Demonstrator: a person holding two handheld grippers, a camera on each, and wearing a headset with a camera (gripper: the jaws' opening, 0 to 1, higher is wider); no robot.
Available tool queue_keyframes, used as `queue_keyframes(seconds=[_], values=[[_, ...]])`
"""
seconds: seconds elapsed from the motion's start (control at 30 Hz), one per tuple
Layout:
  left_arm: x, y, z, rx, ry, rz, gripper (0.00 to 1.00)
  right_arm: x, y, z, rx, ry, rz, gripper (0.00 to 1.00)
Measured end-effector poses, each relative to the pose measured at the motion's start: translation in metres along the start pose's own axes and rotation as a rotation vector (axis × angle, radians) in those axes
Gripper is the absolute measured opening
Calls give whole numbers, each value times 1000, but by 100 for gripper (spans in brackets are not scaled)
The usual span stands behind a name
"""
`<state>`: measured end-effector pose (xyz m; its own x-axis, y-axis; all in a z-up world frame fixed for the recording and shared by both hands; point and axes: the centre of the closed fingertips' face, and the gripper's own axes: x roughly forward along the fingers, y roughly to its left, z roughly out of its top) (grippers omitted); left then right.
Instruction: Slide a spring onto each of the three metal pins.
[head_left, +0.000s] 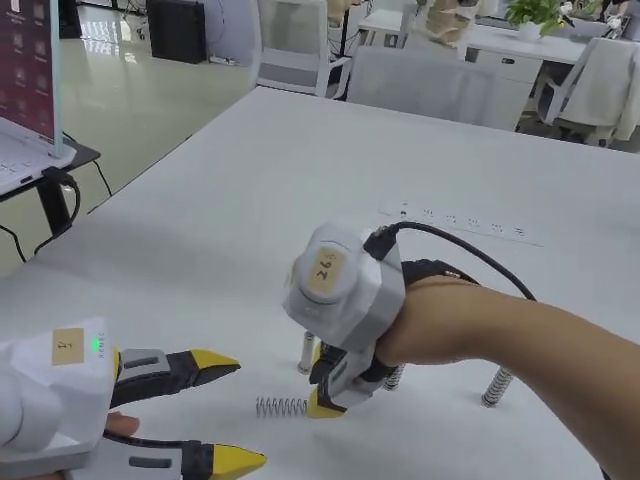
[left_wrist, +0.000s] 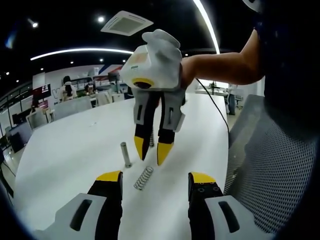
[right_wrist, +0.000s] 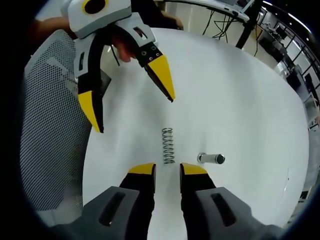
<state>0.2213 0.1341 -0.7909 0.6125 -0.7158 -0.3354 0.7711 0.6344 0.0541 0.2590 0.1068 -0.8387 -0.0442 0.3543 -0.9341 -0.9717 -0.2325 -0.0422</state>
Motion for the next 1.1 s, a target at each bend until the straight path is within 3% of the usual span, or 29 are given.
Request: queue_keyframes(seconds=[0.5,1.1], values=[[-4,3,-4,-7,5,7,47,17,0,-3,-1,30,22,15],[-5,3,-5,-12,12,13,46,23,-1,-4,-18,40,36,11]])
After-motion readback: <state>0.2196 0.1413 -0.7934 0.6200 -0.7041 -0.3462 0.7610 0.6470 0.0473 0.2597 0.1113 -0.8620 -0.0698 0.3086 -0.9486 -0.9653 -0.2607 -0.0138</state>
